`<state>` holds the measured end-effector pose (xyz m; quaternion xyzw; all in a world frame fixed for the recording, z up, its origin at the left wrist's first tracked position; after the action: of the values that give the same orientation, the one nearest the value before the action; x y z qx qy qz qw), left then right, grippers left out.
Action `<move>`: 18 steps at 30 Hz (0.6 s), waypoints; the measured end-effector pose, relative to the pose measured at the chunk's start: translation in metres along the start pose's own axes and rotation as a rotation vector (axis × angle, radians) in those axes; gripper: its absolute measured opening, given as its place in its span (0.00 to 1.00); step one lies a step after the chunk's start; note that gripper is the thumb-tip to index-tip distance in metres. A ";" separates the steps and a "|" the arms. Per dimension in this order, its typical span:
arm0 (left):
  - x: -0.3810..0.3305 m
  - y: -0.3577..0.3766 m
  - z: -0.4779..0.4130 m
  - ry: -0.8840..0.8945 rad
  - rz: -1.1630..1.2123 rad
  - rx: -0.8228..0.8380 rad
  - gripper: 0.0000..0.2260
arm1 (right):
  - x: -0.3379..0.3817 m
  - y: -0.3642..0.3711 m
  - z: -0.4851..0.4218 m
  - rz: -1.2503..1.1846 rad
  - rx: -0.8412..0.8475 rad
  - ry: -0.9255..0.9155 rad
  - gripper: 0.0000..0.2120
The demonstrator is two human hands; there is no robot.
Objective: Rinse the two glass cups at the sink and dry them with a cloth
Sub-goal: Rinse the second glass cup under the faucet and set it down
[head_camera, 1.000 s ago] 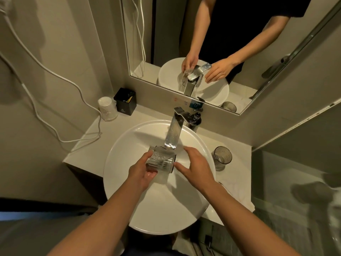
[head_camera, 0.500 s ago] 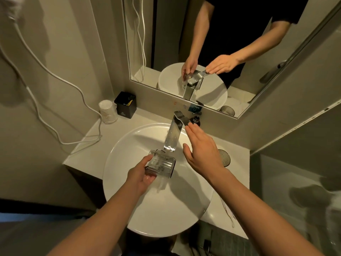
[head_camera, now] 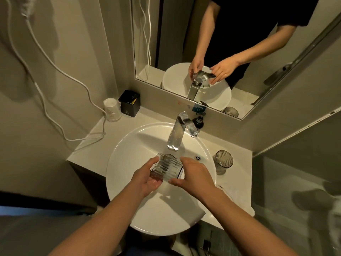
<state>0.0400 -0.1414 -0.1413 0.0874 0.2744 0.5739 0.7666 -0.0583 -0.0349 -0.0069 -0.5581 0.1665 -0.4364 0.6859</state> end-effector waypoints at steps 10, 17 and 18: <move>0.024 0.006 0.008 -0.136 0.059 0.029 0.21 | -0.004 0.012 -0.018 0.062 0.068 0.030 0.22; 0.012 0.001 0.007 -0.001 -0.031 0.013 0.20 | -0.011 0.017 -0.012 0.044 0.088 0.052 0.22; 0.004 0.000 0.011 0.076 -0.132 -0.010 0.18 | -0.016 0.017 -0.008 0.005 0.093 0.058 0.22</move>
<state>0.0459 -0.1358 -0.1335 0.0433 0.3057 0.5265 0.7921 -0.0662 -0.0276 -0.0296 -0.5123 0.1674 -0.4579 0.7070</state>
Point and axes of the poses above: each hand's wrist, its own z-axis away from the middle knuckle, its own y-axis out of the palm, x = y × z, the point moved 10 cm from there along -z, towards the middle knuckle, and after that the axes turned 3 degrees about y, right-handed, at the moved point
